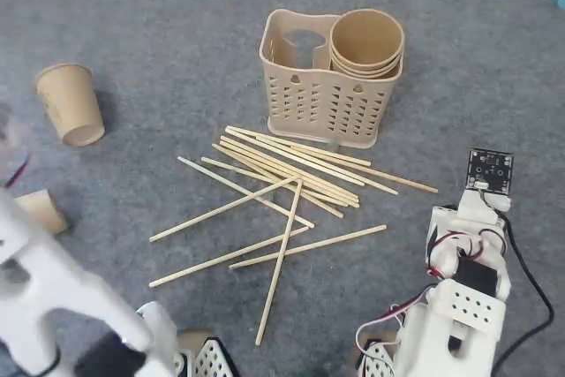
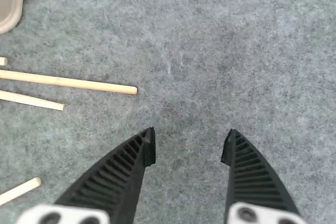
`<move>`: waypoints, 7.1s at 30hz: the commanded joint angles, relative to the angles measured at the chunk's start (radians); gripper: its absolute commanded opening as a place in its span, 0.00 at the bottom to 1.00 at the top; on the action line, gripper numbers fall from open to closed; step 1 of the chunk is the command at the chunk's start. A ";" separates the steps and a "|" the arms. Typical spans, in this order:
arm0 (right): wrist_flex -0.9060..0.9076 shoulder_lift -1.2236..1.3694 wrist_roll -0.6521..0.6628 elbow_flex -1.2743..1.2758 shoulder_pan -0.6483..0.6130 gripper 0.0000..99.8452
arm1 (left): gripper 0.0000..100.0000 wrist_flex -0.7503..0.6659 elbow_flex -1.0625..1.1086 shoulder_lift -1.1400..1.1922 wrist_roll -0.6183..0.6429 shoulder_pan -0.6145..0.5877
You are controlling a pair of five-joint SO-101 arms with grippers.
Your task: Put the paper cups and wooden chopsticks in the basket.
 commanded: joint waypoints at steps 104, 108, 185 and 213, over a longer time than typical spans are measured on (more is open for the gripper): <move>0.018 -0.031 0.023 -0.014 -0.008 0.22 | 0.04 -0.180 0.145 0.612 -0.184 -0.049; 0.018 -0.031 0.023 -0.014 -0.008 0.22 | 0.04 -0.181 0.194 0.611 -0.184 -0.017; 0.018 -0.031 0.023 -0.015 -0.007 0.22 | 0.04 0.242 0.239 0.316 -0.387 0.333; 0.016 -0.031 0.023 -0.015 0.012 0.22 | 0.18 0.209 0.401 -0.198 -0.525 0.681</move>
